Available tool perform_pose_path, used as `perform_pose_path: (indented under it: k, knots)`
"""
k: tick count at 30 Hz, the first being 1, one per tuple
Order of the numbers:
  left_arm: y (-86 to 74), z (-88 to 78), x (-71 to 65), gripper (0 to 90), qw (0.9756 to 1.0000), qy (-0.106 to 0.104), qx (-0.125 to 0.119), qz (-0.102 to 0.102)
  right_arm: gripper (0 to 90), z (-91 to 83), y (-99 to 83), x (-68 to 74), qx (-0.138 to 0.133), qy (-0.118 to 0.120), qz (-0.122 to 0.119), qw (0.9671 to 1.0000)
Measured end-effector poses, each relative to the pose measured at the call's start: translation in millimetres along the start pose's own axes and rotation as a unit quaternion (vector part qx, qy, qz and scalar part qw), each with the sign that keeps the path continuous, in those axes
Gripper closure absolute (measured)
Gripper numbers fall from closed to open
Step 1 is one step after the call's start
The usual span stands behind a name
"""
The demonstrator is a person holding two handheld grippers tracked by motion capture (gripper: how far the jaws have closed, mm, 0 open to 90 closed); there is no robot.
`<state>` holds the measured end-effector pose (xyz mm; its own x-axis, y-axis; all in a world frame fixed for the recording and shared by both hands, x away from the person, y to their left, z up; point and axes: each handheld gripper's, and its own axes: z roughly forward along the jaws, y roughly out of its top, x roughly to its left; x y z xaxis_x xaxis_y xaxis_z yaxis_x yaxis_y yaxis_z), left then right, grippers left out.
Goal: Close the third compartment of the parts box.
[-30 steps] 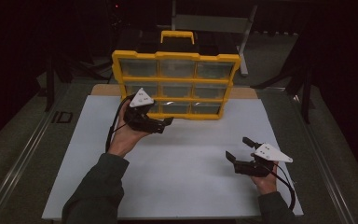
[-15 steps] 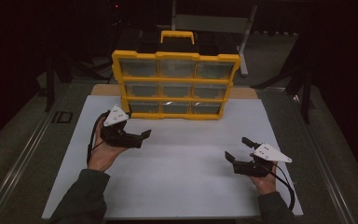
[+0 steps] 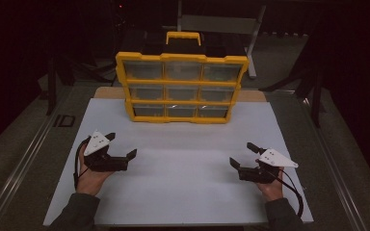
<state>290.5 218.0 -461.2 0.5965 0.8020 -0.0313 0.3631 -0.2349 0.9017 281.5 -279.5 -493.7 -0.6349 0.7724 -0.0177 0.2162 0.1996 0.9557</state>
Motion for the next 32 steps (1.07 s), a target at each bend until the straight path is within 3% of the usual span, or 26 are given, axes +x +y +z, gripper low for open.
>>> perform_pose_path:
  k: [4, 13, 18, 27, 32]
  knots:
    - [-11.1, -3.5, 0.8, 0.6, 0.9999, 0.008, 0.006, -0.003, 11.1, 2.1, -0.9, 2.6, 0.003, 0.005, 0.000, 1.0000]
    - [-23.9, -12.6, -0.5, 0.1, 1.0000, 0.003, 0.000, -0.007, 10.9, -0.7, -1.8, 1.3, -0.005, 0.008, 0.012, 0.9999]
    - [-30.3, -23.9, 1.4, 0.1, 0.9997, 0.020, -0.008, -0.014, 10.9, -3.1, -2.3, 0.1, -0.013, 0.006, 0.024, 0.9996]
    - [-34.1, -36.6, 2.3, 0.1, 0.9989, 0.035, -0.028, -0.016, 10.8, -2.3, -2.8, 3.6, -0.011, 0.008, 0.022, 0.9997]
    - [-35.8, -35.0, 2.5, 0.1, 0.9989, 0.040, -0.021, -0.010, 10.8, -1.8, -2.9, 5.9, -0.009, 0.010, 0.020, 0.9997]
